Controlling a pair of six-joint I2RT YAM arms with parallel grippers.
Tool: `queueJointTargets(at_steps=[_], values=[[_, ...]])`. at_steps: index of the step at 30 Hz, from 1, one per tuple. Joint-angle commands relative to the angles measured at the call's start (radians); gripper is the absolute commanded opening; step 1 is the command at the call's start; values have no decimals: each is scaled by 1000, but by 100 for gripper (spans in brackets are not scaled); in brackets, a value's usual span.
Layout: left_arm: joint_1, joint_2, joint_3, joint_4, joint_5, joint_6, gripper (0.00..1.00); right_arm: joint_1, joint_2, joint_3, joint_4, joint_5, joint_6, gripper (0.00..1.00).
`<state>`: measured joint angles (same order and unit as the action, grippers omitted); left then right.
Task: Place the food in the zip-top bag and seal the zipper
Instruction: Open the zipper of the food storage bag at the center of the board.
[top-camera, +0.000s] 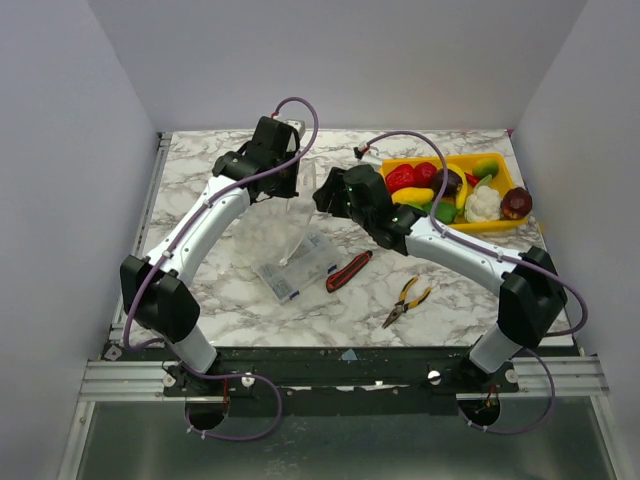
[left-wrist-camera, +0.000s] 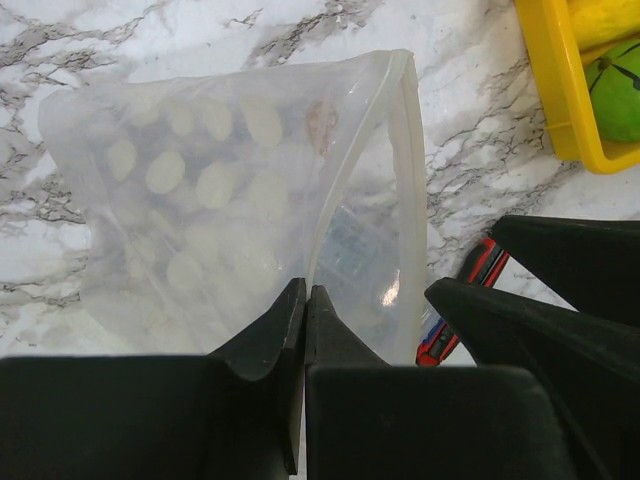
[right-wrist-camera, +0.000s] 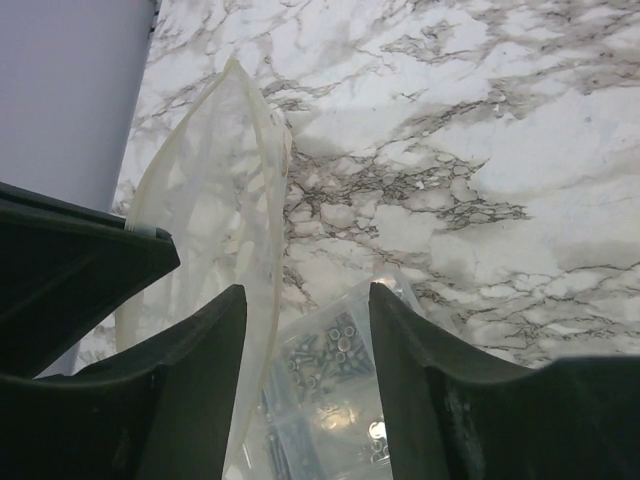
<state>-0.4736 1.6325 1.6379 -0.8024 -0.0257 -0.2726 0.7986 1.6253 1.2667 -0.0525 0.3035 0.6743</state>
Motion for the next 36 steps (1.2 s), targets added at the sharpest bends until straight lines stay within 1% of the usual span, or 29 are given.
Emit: queueJointTargets(at_steps=[1, 2, 4, 6, 8, 9, 10, 12, 13, 14, 15, 16, 20, 23, 26, 28, 29, 32, 33, 34, 35, 36], values=[[-2, -7, -1, 10, 24, 16, 0, 5, 15, -27, 101, 23, 32, 53], [-2, -5, 1, 9, 24, 16, 0, 5, 20, -36, 121, 12, 36, 54], [-3, -7, 3, 9, 37, 15, 0, 6, 33, -43, 160, -7, 36, 61], [-3, -9, -2, 17, 56, 16, 0, 5, 53, -25, 165, -13, 38, 67], [-3, -5, -1, 16, 59, 15, 0, 5, 76, -10, 159, -5, 49, 70], [-3, -1, 0, 17, 63, 14, 0, 5, 92, 3, 146, 3, 65, 70], [-3, 1, 1, 17, 66, 13, 0, 6, 108, 23, 118, 17, 86, 63], [-3, 5, -1, 16, 63, 14, 0, 5, 130, 50, 70, 42, 133, 34], [-3, 5, 0, 16, 57, 16, 3, 5, 135, 52, 64, 44, 152, 31], [-3, 5, -2, 19, 54, 18, 4, 5, 138, 52, 72, 38, 159, 27], [-3, 5, -5, 21, 48, 18, 7, 5, 140, 56, 75, 31, 166, 15], [-3, 6, -7, 22, 35, 19, 9, 5, 143, 65, 67, 33, 187, 1], [-2, 13, -11, 19, -27, 32, 19, 4, 136, 96, 34, 41, 258, 1], [-5, 11, -16, 18, -42, 35, 32, 5, 135, 115, 7, 44, 301, 1], [-8, 13, -3, -7, -60, 34, 35, 5, 150, 144, -26, 41, 316, 1], [-8, 13, 2, -31, -64, 24, 35, 5, 156, 159, -44, 41, 320, 1], [-8, 6, -5, -36, -63, 21, 31, 5, 155, 161, -44, 39, 320, 1], [-6, -22, -56, -35, -80, 13, 10, 5, 151, 166, -48, 35, 299, 1], [-6, -29, -72, -32, -92, 16, 4, 4, 154, 171, -54, 31, 275, 6], [-4, -36, -85, -29, -108, 16, 0, 5, 162, 183, -66, 30, 240, 22], [-4, -40, -91, -31, -120, 21, 0, 5, 170, 193, -82, 30, 185, 42], [-3, -42, -89, -36, -127, 27, 0, 5, 177, 204, -107, 51, 130, 60]])
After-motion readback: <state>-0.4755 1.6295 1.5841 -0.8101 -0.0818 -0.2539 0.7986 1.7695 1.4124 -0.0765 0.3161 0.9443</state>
